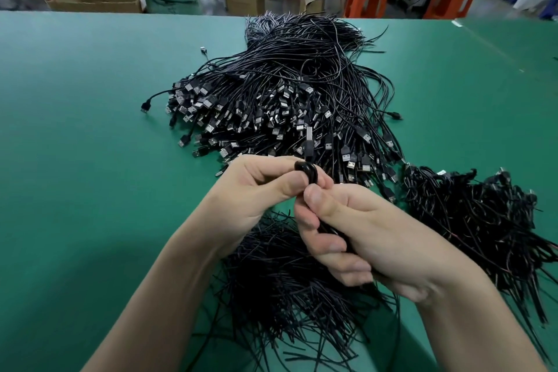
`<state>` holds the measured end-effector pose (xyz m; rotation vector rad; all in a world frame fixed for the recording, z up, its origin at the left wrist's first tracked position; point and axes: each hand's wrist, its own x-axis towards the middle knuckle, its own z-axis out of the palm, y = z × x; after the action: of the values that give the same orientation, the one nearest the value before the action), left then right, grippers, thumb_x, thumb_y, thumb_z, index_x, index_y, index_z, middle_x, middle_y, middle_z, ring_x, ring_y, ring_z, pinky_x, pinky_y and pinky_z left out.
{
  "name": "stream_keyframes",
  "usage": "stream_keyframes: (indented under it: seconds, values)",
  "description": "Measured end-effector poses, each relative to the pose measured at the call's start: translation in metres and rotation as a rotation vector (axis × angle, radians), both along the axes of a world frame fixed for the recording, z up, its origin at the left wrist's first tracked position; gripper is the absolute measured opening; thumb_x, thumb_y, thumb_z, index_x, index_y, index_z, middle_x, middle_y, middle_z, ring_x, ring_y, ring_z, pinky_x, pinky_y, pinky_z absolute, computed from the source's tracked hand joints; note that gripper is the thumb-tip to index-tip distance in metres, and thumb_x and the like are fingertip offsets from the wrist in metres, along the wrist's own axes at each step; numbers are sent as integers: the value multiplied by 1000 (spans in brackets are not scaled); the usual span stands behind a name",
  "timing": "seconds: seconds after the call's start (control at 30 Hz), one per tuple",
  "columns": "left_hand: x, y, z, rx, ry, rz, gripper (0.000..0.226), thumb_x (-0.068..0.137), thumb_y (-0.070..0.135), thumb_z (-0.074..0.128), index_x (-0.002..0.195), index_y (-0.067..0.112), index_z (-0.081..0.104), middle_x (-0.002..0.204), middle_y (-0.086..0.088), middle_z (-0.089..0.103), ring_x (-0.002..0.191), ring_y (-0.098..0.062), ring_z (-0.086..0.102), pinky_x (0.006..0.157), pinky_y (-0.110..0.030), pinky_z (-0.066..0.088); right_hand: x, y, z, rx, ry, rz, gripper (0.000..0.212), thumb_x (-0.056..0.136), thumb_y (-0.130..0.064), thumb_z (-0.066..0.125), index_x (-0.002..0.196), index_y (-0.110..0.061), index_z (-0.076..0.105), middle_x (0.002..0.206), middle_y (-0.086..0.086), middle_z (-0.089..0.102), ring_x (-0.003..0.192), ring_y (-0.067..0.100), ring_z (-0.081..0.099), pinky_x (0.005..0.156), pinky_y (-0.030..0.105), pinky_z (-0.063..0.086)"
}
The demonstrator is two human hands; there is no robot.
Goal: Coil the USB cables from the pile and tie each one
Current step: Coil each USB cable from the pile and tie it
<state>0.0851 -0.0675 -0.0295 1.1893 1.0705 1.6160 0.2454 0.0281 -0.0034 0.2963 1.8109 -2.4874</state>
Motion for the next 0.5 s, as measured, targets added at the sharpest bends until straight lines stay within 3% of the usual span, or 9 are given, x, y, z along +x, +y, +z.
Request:
stream_keyframes:
  seconds: [0.13, 0.2, 0.27, 0.37, 0.47, 0.5]
  values:
    - [-3, -2, -1, -31, -9, -32, 29, 93, 43, 68, 107, 22, 81, 123, -2, 75, 117, -17, 69, 97, -26, 53, -3, -2, -2, 59, 15, -30, 37, 103, -50, 41, 76, -25, 47, 62, -6, 32, 49, 9, 23, 43, 18, 19]
    - [-2, -2, -2, -47, -17, -51, 31, 93, 44, 66, 108, 22, 81, 123, -2, 75, 117, -17, 69, 97, -26, 53, -4, -3, -2, 46, 29, -36, 39, 103, -51, 40, 74, -25, 46, 61, -7, 32, 50, 9, 22, 44, 20, 16]
    - [-1, 0, -2, -76, -44, -7, 28, 93, 42, 69, 107, 21, 82, 108, -2, 79, 104, -13, 72, 90, -22, 54, -6, -5, -3, 46, 25, -62, 41, 103, -52, 40, 73, -25, 46, 62, -7, 32, 50, 9, 22, 44, 19, 18]
    - [-1, 2, -6, -113, -44, 130, 29, 85, 40, 68, 99, 20, 84, 89, -19, 73, 86, -20, 70, 84, -23, 55, -8, -7, -5, 81, -5, -132, 37, 101, -51, 42, 79, -24, 52, 65, -7, 35, 53, 9, 26, 46, 19, 23]
    - [-1, 5, -9, -128, -1, 219, 45, 90, 36, 66, 99, -7, 76, 69, 1, 72, 75, -13, 72, 85, -31, 54, -9, -4, -7, 127, -23, -194, 31, 105, -42, 42, 89, -22, 59, 69, -7, 40, 58, 9, 30, 49, 19, 26]
    - [-1, 6, -9, -133, 17, 243, 44, 93, 35, 65, 101, -8, 75, 64, 4, 69, 70, -13, 71, 84, -32, 54, -10, -4, -8, 159, -36, -211, 31, 106, -41, 41, 89, -22, 59, 68, -8, 41, 56, 8, 31, 49, 18, 26]
